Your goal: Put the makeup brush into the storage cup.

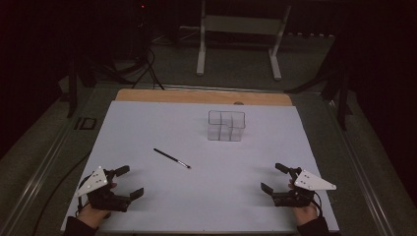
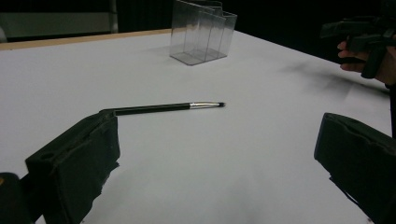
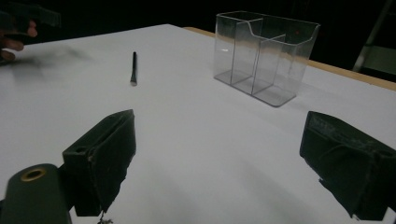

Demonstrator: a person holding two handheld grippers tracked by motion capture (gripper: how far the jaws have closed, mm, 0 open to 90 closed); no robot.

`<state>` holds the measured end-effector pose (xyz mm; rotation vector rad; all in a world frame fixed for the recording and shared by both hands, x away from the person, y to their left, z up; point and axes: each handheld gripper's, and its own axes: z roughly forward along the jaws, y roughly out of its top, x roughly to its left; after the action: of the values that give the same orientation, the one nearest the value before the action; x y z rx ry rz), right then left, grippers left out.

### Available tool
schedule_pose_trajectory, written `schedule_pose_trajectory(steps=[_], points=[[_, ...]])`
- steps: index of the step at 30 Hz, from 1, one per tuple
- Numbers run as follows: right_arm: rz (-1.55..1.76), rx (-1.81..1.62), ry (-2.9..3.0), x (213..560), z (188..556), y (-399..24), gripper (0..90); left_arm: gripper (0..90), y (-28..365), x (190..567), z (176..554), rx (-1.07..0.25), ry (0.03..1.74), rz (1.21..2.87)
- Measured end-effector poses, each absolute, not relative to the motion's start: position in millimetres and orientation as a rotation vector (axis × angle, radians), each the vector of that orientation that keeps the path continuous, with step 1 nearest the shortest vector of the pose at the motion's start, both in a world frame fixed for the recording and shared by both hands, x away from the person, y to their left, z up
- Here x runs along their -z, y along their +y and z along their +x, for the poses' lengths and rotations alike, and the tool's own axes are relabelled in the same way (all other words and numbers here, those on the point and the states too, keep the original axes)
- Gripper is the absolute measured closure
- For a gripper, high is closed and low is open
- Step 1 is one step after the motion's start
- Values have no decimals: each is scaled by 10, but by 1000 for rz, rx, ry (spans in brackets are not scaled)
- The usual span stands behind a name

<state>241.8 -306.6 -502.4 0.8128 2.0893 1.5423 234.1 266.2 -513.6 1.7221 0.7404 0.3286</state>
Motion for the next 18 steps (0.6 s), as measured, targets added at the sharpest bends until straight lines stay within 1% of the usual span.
schedule_pose_trajectory(steps=[13,16,18], points=[[790,-1548,2112,5027,2422,-3049,108,14,2653,5111,2332,-337,766,1741],[792,-1545,2111,5026,2423,-3049,108,14,2661,5066,2342,-310,787,1758],[793,-1543,2115,5026,2424,-3045,108,14,2668,5003,2345,-273,772,1770]])
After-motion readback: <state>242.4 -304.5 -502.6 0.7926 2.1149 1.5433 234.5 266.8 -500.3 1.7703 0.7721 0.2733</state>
